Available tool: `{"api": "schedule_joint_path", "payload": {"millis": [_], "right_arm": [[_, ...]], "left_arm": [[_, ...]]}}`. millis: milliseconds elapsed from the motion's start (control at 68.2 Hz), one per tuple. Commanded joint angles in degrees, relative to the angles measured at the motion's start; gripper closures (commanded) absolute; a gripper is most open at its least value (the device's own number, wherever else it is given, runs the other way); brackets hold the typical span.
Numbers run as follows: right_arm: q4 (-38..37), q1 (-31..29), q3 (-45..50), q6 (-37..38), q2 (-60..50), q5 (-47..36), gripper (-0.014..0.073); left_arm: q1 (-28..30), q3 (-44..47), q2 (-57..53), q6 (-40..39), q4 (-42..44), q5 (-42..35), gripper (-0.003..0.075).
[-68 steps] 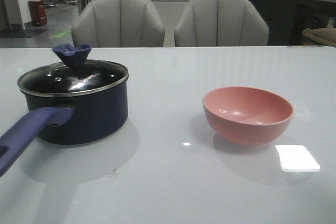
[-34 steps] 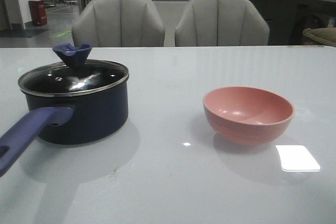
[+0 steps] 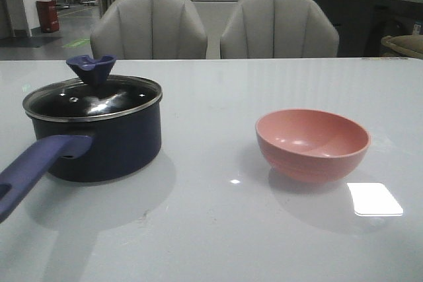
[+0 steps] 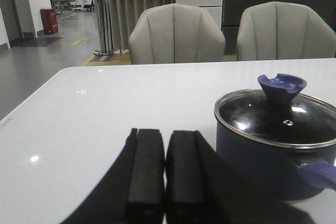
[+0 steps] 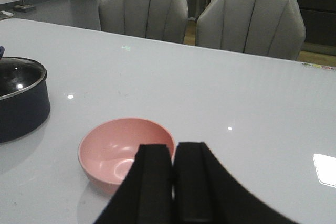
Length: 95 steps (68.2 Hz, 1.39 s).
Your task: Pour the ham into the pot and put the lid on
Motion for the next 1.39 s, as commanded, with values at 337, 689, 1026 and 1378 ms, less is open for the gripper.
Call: {"api": "schedule_joint_path", "payload": {"millis": [337, 689, 1026, 1378], "right_arm": [[-12.5, -8.0, 8.7, 12.4, -11.0, -8.1, 0.0435], [-15.0, -9.5, 12.2, 16.9, -16.2, -6.6, 0.0435], [-14.9, -9.5, 12.2, 16.9, -16.2, -6.6, 0.0435], [-14.9, -9.5, 12.2, 16.9, -16.2, -6.6, 0.0435]], "left_arm": [[0.0, 1.2, -1.0, -0.5, 0.0, -5.2, 0.0607], [0.0, 1.2, -1.0, -0.5, 0.0, -5.2, 0.0607], [0.0, 1.2, -1.0, -0.5, 0.0, -5.2, 0.0607], [0.0, 1.2, -1.0, -0.5, 0.0, -5.2, 0.0607]]}}
